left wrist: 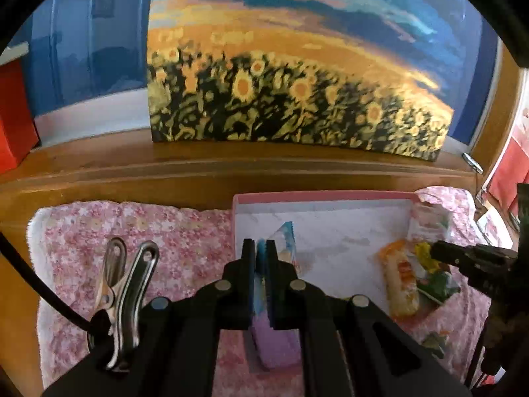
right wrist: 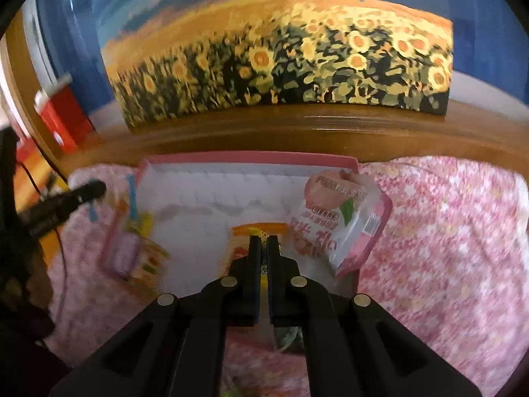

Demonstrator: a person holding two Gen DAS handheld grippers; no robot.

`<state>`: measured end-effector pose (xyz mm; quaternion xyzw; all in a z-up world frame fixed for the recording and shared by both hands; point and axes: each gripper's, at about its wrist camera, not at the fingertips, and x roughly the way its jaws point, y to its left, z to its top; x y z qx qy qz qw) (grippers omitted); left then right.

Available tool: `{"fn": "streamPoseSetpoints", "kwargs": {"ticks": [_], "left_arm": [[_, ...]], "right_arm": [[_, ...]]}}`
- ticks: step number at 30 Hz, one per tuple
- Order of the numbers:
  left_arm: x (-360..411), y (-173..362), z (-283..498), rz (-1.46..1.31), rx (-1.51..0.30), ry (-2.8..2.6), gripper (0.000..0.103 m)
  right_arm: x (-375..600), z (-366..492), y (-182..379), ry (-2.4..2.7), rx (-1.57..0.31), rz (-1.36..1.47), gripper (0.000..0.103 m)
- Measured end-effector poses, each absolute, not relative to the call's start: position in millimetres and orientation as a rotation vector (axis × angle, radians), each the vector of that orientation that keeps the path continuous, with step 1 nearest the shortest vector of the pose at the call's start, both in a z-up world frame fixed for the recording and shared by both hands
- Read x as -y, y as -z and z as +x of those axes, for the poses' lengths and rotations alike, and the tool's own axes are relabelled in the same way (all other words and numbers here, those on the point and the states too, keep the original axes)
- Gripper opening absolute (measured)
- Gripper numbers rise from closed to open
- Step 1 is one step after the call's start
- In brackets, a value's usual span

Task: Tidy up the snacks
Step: 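Carry the yellow and blue sticks into the pink tray and release both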

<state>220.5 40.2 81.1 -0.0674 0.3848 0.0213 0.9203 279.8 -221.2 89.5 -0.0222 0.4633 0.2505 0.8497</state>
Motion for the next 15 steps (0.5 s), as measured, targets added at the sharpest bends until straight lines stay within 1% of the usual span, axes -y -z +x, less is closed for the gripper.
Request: {"fn": "streamPoseSetpoints", "kwargs": {"ticks": [2, 4, 5, 6, 7, 8, 11, 15], "left_arm": [[-42.0, -74.3, 227.7, -0.133, -0.811, -0.061, 0.007], [-44.0, -70.5, 231.6, -0.142, -0.827, -0.074, 0.024], [-46.2, -71.0, 231.3, -0.176, -0.824, -0.057, 0.041], [-48.1, -73.1, 229.1, -0.211, -0.806, -0.037, 0.046], [-49.9, -78.4, 223.8, -0.249, -0.764, -0.019, 0.053], [-50.6, -81.6, 221.0, -0.257, -0.740, -0.018, 0.056], [-46.4, -89.9, 214.6, -0.237, -0.718, -0.026, 0.058], [-41.1, -92.1, 201.8, -0.227, -0.746, -0.022, 0.058]], "right_arm": [[214.9, 284.1, -83.9, -0.518, -0.997, -0.088, 0.005], [210.0, 286.7, -77.8, -0.496, -1.022, -0.129, 0.005], [207.9, 288.0, -75.3, -0.481, -1.036, -0.146, 0.009], [205.8, 289.4, -74.1, -0.464, -1.057, -0.164, 0.012], [205.1, 290.3, -75.1, -0.459, -1.063, -0.166, 0.018], [205.0, 290.3, -78.2, -0.458, -1.058, -0.162, 0.021], [208.8, 287.8, -93.6, -0.459, -1.010, -0.149, 0.028], [220.3, 280.7, -113.2, -0.449, -0.945, -0.118, 0.028]]}}
